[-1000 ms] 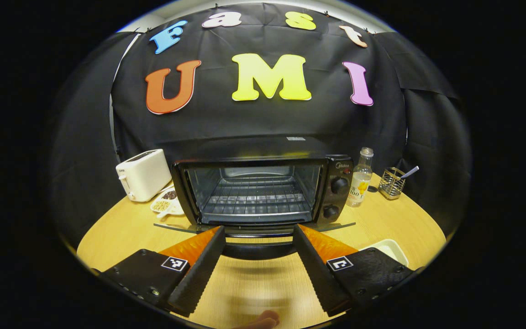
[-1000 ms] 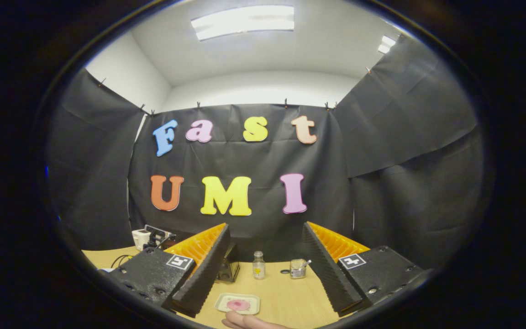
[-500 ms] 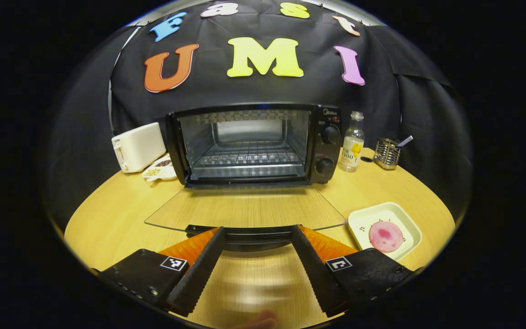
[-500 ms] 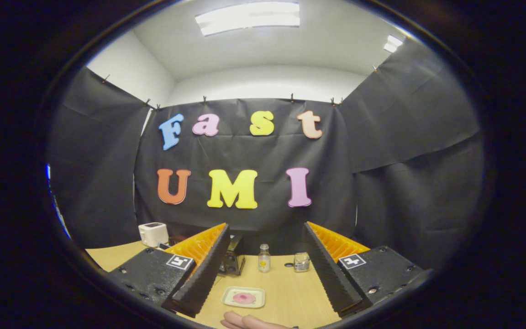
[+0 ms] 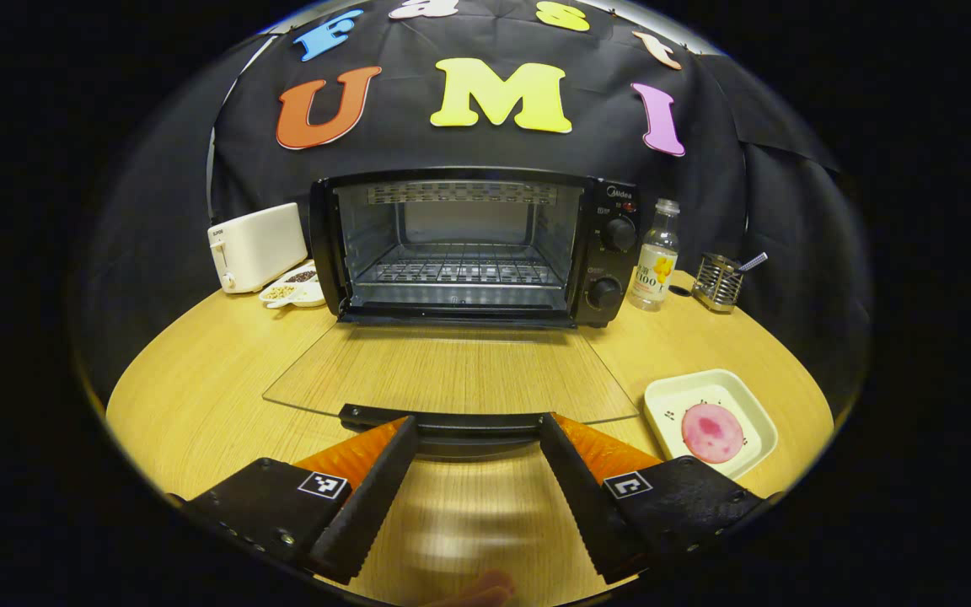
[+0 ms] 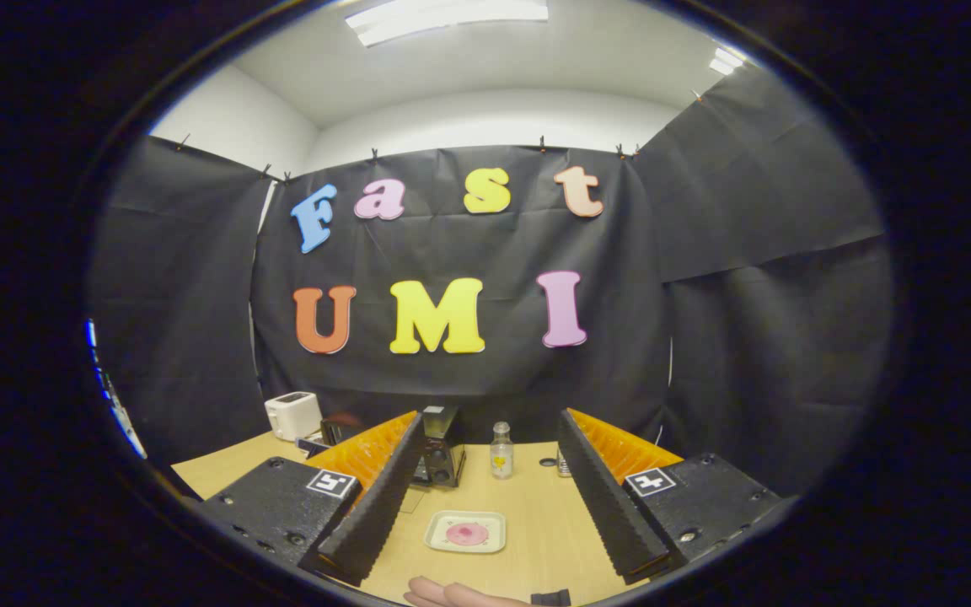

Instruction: Open the electric oven with the left hand, put the food in, and close the electric oven.

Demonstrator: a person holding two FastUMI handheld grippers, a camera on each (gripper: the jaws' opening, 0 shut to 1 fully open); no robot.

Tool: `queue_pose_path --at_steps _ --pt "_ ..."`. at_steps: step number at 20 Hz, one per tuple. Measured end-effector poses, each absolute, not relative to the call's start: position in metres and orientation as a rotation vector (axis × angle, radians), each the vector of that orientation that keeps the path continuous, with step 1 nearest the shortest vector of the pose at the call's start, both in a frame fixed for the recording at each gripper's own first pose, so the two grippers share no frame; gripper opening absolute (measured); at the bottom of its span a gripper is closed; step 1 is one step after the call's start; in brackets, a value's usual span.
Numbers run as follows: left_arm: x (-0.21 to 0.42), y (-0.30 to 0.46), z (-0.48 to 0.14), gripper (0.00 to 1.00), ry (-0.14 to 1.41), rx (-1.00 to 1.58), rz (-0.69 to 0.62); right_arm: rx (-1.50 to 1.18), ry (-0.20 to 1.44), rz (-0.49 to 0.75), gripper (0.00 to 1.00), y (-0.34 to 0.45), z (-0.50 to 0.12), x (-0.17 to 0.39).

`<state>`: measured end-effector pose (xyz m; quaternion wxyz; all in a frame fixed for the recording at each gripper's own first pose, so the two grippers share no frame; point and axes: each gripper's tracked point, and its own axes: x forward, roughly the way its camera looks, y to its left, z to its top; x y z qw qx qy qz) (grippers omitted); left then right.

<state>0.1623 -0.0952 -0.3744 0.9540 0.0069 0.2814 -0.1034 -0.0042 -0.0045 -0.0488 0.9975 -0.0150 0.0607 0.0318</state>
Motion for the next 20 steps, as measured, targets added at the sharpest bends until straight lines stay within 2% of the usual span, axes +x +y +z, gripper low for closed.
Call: queue_pose_path --at_steps 3,6,8,9,13,14,16,20 --pt "0.150 -0.089 -0.330 0.95 0.482 -0.012 -0.224 0.009 0.237 0.089 1.00 -0.001 -0.079 0.015" --pt "0.132 -0.079 -0.280 0.94 0.419 -0.067 -0.217 0.017 0.382 0.165 1.00 0.013 -0.120 0.038" --pt "0.117 -0.069 -0.250 0.94 0.377 -0.086 -0.195 -0.004 0.474 0.179 0.97 0.009 -0.149 0.054" --pt "0.110 -0.065 -0.236 0.94 0.349 -0.086 -0.190 -0.020 0.507 0.172 1.00 0.005 -0.162 0.062" --pt "0.083 -0.048 -0.184 0.94 0.232 -0.090 -0.182 -0.050 0.621 0.129 1.00 -0.014 -0.211 0.091" --pt "0.077 -0.043 -0.174 0.94 0.209 -0.094 -0.173 -0.034 0.656 0.112 0.97 -0.019 -0.226 0.098" --pt "0.065 -0.034 -0.159 0.94 0.175 -0.082 -0.150 -0.004 0.741 0.112 1.00 -0.023 -0.260 0.107" --pt "0.041 -0.022 -0.130 0.93 0.096 -0.056 -0.126 0.010 0.862 0.103 0.93 -0.034 -0.325 0.126"
